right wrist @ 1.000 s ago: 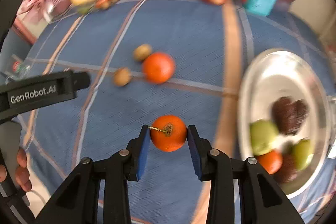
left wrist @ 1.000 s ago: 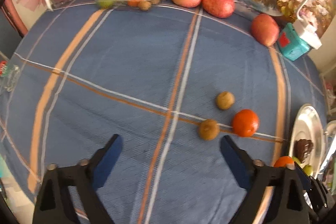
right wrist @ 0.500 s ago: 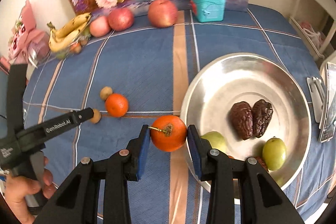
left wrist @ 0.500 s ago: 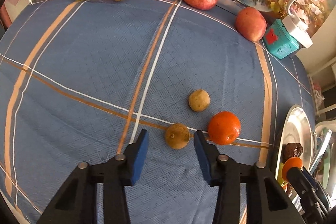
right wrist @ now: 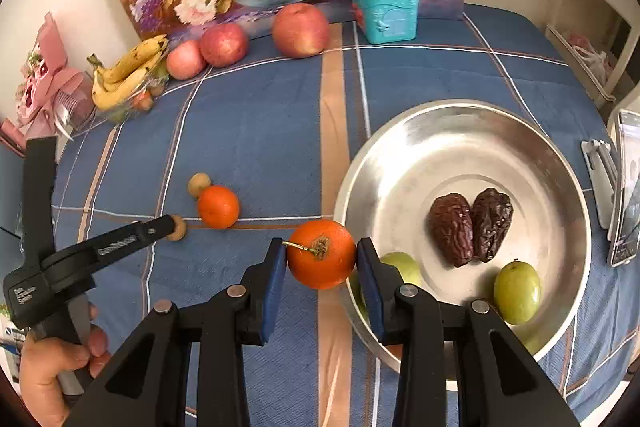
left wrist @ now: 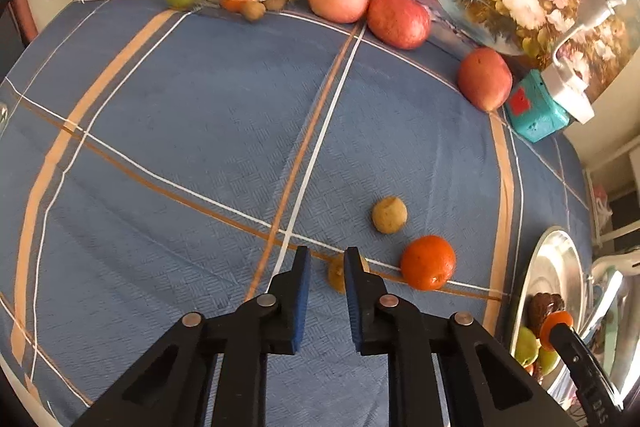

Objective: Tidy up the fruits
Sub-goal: 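Carry the mandarin toward the plate with the right tool while the left tool grasps a kiwi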

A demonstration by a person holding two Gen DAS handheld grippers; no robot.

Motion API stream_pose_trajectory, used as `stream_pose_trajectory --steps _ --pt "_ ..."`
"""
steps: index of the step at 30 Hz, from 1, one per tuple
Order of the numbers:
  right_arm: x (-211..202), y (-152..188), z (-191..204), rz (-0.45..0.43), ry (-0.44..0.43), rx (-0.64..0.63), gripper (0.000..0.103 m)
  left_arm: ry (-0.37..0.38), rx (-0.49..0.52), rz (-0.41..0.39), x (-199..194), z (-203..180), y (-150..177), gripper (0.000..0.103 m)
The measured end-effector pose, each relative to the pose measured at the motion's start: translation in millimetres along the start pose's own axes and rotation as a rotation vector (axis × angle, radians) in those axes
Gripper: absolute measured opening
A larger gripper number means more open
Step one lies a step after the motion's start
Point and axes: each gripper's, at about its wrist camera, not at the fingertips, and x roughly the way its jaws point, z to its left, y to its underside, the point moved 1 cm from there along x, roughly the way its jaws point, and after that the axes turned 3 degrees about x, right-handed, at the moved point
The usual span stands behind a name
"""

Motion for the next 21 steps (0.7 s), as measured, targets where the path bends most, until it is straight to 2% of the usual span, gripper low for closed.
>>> stream_pose_trajectory --steps 5,10,15,21 --pt "-4.8 -5.0 -19.7 -0.018 0.025 0.063 0.038 0.036 0.000 -0.009 6.3 -3.7 -1.7 0.019" --pt "-7.1 -7.6 -34.7 -0.022 0.023 0.111 0.038 0.041 0.008 0.006 17.0 -8.3 0.5 0.020" --pt "-6.6 -8.2 -34.6 -0.017 0.019 0.109 0.038 0.033 0.029 0.018 23.6 -14.1 1.5 0.031" --pt "-6.4 -8.2 -34.4 -0.013 0.017 0.103 0.038 0.040 0.038 0.037 27.7 -19.3 2.9 0.033"
